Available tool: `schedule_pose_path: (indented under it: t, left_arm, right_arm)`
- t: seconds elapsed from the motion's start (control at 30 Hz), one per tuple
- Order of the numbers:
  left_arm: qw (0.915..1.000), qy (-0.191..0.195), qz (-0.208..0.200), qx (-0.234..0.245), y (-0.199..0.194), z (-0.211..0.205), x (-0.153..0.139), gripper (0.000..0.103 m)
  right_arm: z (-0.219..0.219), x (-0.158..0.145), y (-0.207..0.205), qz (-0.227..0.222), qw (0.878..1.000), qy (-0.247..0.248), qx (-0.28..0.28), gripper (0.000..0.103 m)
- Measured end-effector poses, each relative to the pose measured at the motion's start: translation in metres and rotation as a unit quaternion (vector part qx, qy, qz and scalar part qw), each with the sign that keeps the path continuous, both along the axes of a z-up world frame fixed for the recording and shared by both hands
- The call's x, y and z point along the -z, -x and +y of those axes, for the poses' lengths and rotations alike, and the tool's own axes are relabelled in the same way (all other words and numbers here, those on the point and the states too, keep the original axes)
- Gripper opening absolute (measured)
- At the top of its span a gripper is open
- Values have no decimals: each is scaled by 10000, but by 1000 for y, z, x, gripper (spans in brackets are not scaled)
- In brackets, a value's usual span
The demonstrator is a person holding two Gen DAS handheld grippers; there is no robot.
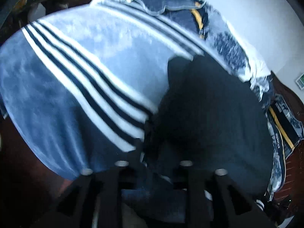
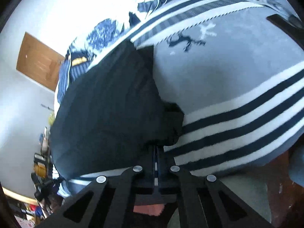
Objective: Fold large clothes
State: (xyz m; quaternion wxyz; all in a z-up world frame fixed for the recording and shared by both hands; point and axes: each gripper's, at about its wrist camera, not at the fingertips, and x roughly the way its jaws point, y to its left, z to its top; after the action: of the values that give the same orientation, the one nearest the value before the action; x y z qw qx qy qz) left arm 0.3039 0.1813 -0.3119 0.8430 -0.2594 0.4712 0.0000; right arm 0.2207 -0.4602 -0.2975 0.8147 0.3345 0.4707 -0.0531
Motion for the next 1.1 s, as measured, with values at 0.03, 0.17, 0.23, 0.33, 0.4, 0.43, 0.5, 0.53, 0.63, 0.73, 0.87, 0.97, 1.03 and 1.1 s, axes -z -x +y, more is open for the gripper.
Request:
schedule_pose_path:
  t: [0.03,0.17,0.23,0.33,0.4,0.43,0.5,0.53,0.63,0.73,0.87,0.97,1.03,1.1]
  left_arm:
    - [9999,-23,-151,-48,-1,3,-9,52]
    - [9989,-436,-161,66,-42,-1,-39,59]
    - [9982,-567,35,209,-78,-7,-43,59]
    - [9970,-615,159,446,-124,-17,-43,59]
    - [9966,-604,204,522,-151,-25,-42,59]
    - [9956,-701,221,588,-168,-31,-42,59]
    - [9925,-967,223,720,-192,-46,-44,59]
    - [9904,-1075,276,826,-207,-54,-42,59]
    - [9865,-1082,539,1109,-242,-75,-30,59]
    - [9772,-1558,841,1174,-263,-92,-13,30]
    - [9724,-1832,827,1186,-257,-100,-9,1]
    - [9721,-2004,620,1047,-253,-96,-13,1]
    - [9680,-2102,964,972,-263,-96,4,1]
    - [9659,-2167,1117,873,-264,-96,13,1]
  right_arm:
    - [-1,-6,-6,30,9998,148,-98,4]
    - [-2,-31,-43,-13,9979,425,-492,10]
    - [-6,-43,-67,-105,9970,415,-638,39]
    - [-9,-60,-112,-316,9957,525,-696,75]
    - [-13,-61,-140,-309,9965,296,-723,75]
    - [-15,-59,-149,-304,9967,216,-720,75]
    - [-22,-53,-184,-93,9971,166,-737,75]
    - [-23,-49,-192,-43,9971,134,-749,75]
    - [-33,-28,-239,316,9967,48,-746,73]
    - [-46,4,-273,798,9947,38,-655,61]
    - [-45,35,-299,1381,9884,-89,-633,10]
    - [-41,4,-294,884,9924,544,-660,3]
    - [-42,11,-293,1106,9876,998,-500,3]
    - [-43,36,-298,1532,9802,1146,-514,2]
